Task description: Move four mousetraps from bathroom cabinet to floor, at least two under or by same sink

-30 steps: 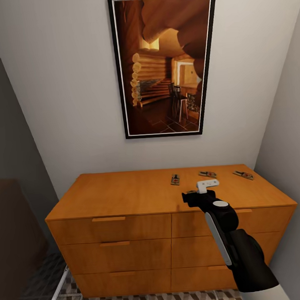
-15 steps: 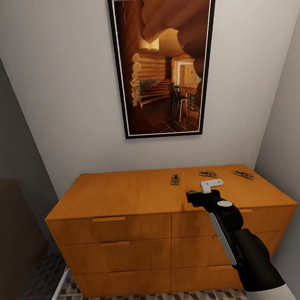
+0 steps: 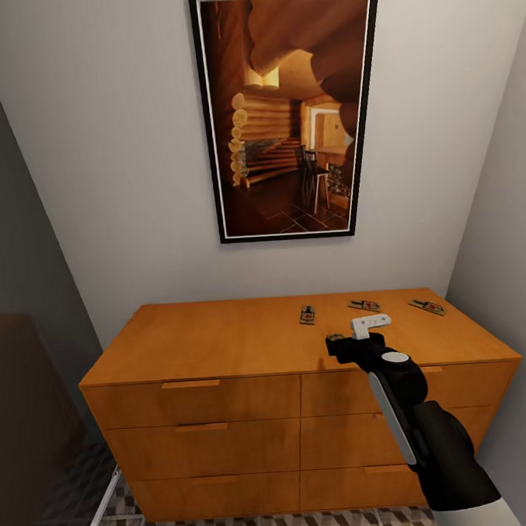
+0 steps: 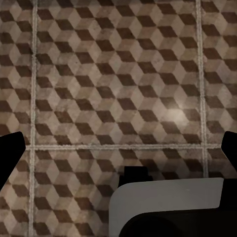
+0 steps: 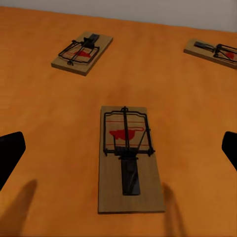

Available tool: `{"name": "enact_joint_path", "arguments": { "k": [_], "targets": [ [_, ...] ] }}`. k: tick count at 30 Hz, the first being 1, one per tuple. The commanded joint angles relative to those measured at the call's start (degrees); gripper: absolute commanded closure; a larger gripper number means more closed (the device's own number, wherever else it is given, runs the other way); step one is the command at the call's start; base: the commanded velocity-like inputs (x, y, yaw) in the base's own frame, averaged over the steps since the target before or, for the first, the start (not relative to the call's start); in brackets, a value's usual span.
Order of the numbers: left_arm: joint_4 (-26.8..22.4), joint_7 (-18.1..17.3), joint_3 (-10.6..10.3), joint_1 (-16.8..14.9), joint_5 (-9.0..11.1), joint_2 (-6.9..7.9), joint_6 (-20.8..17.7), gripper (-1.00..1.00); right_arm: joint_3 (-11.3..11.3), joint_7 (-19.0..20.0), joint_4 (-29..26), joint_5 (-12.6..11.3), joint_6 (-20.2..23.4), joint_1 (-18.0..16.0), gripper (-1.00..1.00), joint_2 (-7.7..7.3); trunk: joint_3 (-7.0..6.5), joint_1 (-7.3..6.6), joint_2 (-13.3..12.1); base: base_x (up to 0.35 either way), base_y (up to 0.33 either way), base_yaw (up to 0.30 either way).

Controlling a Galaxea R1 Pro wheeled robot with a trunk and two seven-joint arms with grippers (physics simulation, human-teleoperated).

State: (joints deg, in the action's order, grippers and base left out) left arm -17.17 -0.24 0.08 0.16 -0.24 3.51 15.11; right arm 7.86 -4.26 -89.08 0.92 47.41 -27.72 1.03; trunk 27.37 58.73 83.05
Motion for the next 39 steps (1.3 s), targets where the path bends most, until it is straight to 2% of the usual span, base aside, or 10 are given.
{"name": "enact_joint_path", "arguments": {
  "k": [1, 5, 10, 14, 17, 18, 24, 30, 39],
  "targets": [
    [-0.07, -0.03, 0.01, 0.02, -0.03, 0.01, 0.09, -1.0, 0.06, -0.01, -0.04, 0.07, 0.28, -0.05, -1.0, -0.05, 0.05, 0.0, 0.03, 0.0, 0.0, 0.0],
    [-0.06, -0.03, 0.01, 0.02, -0.03, 0.01, 0.09, -1.0, -0.45, 0.8, -0.04, 0.06, 0.25, -0.05, -1.0, -0.33, 0.05, 0.0, 0.03, 0.0, 0.0, 0.0],
    [-0.06, -0.03, 0.01, 0.02, -0.03, 0.01, 0.09, -1.0, -2.47, 2.1, -0.04, -0.03, 0.03, -0.04, -1.0, -0.52, 0.05, 0.0, 0.03, 0.0, 0.0, 0.0],
    [-0.06, -0.03, 0.01, 0.02, -0.03, 0.01, 0.09, -1.0, -4.92, 4.92, -0.04, -0.1, -0.79, -0.05, -1.0, -0.56, 0.05, 0.0, 0.03, 0.0, 0.0, 0.0],
    [-0.04, -0.03, 0.01, 0.02, -0.03, -0.03, 0.09, -1.0, -7.13, 7.44, -0.04, -0.08, -1.07, -0.05, -1.0, -0.58, 0.05, 0.0, 0.03, 0.0, 0.0, 0.0],
    [0.07, -0.03, 0.01, 0.02, -0.03, -0.05, 0.09, -1.0, -8.9, 9.22, -0.04, -0.07, -1.17, -0.05, -1.0, -0.58, 0.05, 0.0, 0.03, 0.0, 0.0, 0.0],
    [0.53, -0.03, 0.01, 0.02, -0.03, -0.07, 0.09, -1.0, -14.26, 13.91, -0.04, 0.01, -1.32, -0.04, -1.0, -0.59, 0.05, 0.0, 0.03, 0.0, 0.0, 0.0],
    [0.63, -0.03, 0.01, 0.02, -0.03, -0.08, 0.09, -1.0, -15.65, 15.16, -0.04, 0.04, -1.35, -0.02, -1.0, -0.59, 0.05, 0.0, 0.03, 0.0, 0.0, 0.0],
    [0.66, -0.03, 0.01, 0.02, -0.03, -0.08, 0.09, -1.0, -16.07, 15.44, -0.03, 0.08, -1.32, -0.05, -1.0, -0.59, 0.05, 0.0, 0.03, 0.0, 0.0, 0.0]
  ]
}}
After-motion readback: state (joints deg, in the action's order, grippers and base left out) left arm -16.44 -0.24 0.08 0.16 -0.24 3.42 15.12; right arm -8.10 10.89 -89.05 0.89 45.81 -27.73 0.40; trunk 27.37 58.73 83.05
